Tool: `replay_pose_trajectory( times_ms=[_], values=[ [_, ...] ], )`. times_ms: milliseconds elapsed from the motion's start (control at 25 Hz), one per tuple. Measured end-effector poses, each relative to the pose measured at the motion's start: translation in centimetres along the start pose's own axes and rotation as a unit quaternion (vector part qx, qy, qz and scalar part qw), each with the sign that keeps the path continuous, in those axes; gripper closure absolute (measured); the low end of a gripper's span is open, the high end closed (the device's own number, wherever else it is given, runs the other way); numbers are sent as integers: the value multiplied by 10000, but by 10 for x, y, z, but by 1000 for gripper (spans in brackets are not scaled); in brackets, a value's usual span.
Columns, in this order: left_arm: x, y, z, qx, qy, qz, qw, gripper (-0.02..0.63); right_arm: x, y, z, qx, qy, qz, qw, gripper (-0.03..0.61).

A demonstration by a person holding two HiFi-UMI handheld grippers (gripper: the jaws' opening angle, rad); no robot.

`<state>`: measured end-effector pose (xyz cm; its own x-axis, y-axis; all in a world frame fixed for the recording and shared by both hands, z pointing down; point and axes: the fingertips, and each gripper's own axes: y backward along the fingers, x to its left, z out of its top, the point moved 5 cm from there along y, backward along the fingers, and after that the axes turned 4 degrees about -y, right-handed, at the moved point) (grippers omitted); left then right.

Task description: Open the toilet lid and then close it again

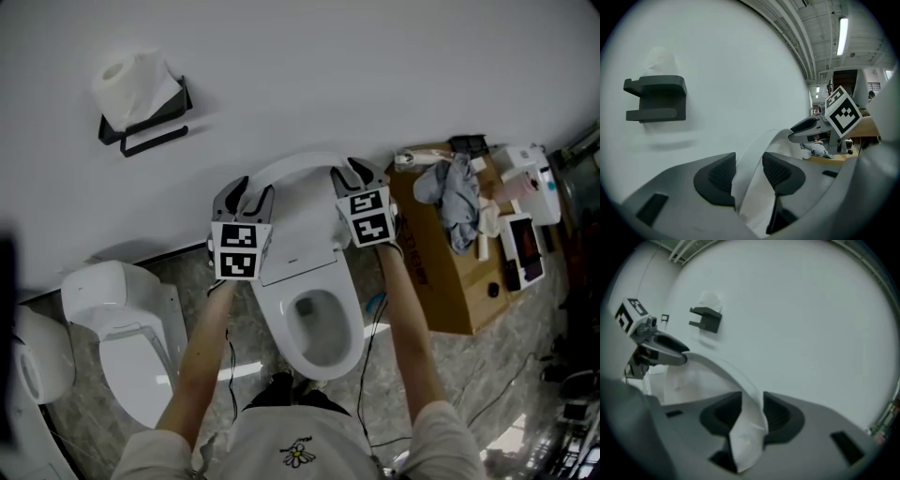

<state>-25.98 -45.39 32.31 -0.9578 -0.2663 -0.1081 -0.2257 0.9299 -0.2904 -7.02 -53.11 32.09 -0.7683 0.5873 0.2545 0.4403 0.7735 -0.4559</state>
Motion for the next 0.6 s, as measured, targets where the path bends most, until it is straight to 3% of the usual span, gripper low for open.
replay_pose_trajectory(
  times_ms=[160,600],
  values=[
    [1,-2,0,-31,21,-51,10000,413,-2,-3,-1,-57,-96,-169,9998,472],
    [-1,3,-1,-160,270,-23,9995,414,-2,1,-3,-79,-56,-81,9999,480]
  ],
)
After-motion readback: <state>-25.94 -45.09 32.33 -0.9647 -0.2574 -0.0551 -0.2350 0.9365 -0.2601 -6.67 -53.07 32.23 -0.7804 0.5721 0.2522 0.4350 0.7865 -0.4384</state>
